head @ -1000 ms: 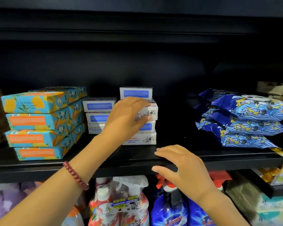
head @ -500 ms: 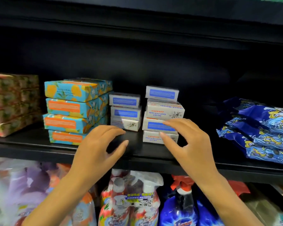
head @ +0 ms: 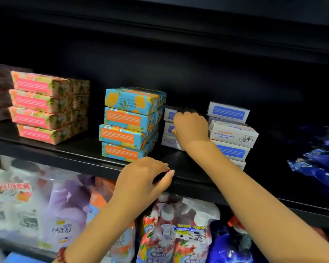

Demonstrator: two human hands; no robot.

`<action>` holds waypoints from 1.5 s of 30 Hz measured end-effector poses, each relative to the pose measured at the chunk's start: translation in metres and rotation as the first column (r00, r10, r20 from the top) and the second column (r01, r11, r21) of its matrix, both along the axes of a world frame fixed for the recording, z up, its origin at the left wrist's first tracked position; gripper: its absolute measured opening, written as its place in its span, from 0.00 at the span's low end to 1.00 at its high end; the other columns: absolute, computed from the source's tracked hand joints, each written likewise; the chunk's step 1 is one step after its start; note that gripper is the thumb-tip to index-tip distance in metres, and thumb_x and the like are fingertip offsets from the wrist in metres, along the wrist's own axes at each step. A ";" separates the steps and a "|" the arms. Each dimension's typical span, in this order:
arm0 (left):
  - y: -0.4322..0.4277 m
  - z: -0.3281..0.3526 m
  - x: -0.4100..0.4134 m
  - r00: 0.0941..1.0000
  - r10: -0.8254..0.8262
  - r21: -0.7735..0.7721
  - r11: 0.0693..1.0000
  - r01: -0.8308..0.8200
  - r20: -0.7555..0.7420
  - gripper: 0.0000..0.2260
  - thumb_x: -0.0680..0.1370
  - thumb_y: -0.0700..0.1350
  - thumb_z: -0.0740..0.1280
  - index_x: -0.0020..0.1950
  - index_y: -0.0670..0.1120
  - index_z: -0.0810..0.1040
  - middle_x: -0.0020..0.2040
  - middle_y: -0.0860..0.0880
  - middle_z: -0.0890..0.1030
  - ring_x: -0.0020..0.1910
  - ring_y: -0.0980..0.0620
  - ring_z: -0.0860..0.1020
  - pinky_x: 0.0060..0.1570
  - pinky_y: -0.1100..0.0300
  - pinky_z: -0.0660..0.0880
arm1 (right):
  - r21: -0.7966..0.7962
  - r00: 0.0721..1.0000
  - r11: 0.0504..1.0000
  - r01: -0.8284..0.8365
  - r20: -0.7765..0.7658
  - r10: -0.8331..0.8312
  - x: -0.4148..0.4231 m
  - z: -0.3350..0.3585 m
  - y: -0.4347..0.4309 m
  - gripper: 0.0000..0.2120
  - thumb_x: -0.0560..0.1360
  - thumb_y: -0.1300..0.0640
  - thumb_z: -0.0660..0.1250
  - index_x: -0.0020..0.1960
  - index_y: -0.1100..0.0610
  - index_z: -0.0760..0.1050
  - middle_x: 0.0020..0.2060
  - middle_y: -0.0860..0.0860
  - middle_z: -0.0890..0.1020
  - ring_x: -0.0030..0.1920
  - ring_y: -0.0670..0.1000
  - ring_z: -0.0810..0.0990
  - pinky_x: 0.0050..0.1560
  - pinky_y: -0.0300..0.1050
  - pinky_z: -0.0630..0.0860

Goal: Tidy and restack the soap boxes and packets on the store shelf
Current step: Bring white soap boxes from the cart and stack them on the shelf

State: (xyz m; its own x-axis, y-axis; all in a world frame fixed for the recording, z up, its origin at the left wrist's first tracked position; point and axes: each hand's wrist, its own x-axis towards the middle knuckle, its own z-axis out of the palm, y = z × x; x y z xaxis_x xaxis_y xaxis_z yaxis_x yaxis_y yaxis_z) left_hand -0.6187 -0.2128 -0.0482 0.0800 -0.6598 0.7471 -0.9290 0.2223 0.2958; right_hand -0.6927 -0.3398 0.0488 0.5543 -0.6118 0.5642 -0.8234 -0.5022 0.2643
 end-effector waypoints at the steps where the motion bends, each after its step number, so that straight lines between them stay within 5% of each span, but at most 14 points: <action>1: 0.000 0.000 0.000 1.000 -0.001 -0.004 1.000 0.001 0.002 0.09 0.73 0.49 0.68 0.43 0.46 0.85 0.42 0.53 0.85 0.42 0.54 0.83 0.38 0.58 0.80 | -0.011 1.000 1.000 0.003 0.020 -0.003 0.001 -0.003 0.000 0.15 0.77 0.57 0.65 0.60 0.63 0.71 0.57 0.59 0.76 0.58 0.60 0.73 0.46 0.49 0.68; 7: -0.001 -0.002 0.002 0.999 -0.004 -0.045 0.999 0.005 0.040 0.16 0.75 0.54 0.61 0.42 0.47 0.85 0.41 0.54 0.84 0.41 0.54 0.82 0.36 0.60 0.79 | -0.117 0.993 0.993 -0.007 0.114 0.021 0.002 -0.013 0.001 0.15 0.73 0.63 0.66 0.59 0.62 0.72 0.62 0.59 0.71 0.63 0.59 0.66 0.55 0.50 0.68; 19: -0.004 -0.005 0.002 0.998 -0.002 -0.069 0.998 0.007 0.063 0.16 0.75 0.53 0.61 0.41 0.47 0.85 0.39 0.53 0.84 0.39 0.54 0.82 0.37 0.63 0.77 | -0.160 0.965 0.981 -0.112 0.217 0.145 -0.020 -0.012 0.011 0.19 0.74 0.56 0.69 0.61 0.59 0.68 0.56 0.54 0.70 0.56 0.53 0.66 0.46 0.40 0.63; 29: -0.002 0.004 -0.001 0.997 0.032 0.097 0.995 -0.038 0.064 0.09 0.73 0.51 0.69 0.44 0.47 0.84 0.42 0.54 0.83 0.42 0.53 0.81 0.37 0.57 0.79 | -0.261 0.661 0.905 -0.337 0.619 0.425 -0.074 0.001 0.057 0.16 0.74 0.54 0.67 0.58 0.60 0.74 0.47 0.51 0.72 0.48 0.47 0.67 0.44 0.34 0.61; 34: -0.031 0.030 -0.010 0.995 -0.002 0.063 0.998 -0.005 0.100 0.18 0.74 0.51 0.69 0.62 0.47 0.77 0.58 0.50 0.80 0.59 0.51 0.76 0.55 0.62 0.69 | -0.307 0.687 0.913 -0.268 0.603 0.405 -0.128 0.000 0.067 0.15 0.72 0.56 0.65 0.57 0.60 0.74 0.46 0.49 0.70 0.48 0.49 0.68 0.45 0.34 0.63; 39: -0.089 0.056 -0.018 0.996 0.028 0.110 0.993 -0.037 0.086 0.30 0.75 0.45 0.69 0.75 0.44 0.61 0.73 0.47 0.64 0.73 0.50 0.60 0.68 0.65 0.55 | -0.279 0.716 0.940 -0.194 0.615 0.331 -0.169 -0.008 0.064 0.16 0.72 0.57 0.66 0.57 0.61 0.75 0.46 0.54 0.73 0.48 0.50 0.67 0.45 0.34 0.60; 42: -0.114 0.060 -0.015 0.993 0.104 0.254 0.960 -0.113 0.050 0.33 0.75 0.45 0.69 0.76 0.45 0.57 0.72 0.46 0.63 0.72 0.47 0.58 0.67 0.59 0.61 | -0.258 0.735 0.952 -0.165 0.612 0.293 -0.186 -0.014 0.059 0.16 0.71 0.57 0.65 0.57 0.62 0.75 0.46 0.55 0.72 0.48 0.51 0.67 0.44 0.36 0.59; 45: -0.122 0.056 -0.011 0.991 0.130 0.339 0.932 -0.127 0.013 0.26 0.76 0.47 0.69 0.70 0.41 0.64 0.64 0.42 0.68 0.66 0.44 0.66 0.58 0.61 0.63 | -0.241 0.734 0.958 -0.153 0.622 0.274 -0.198 -0.020 0.056 0.16 0.71 0.56 0.65 0.57 0.62 0.75 0.45 0.53 0.72 0.48 0.51 0.67 0.43 0.38 0.60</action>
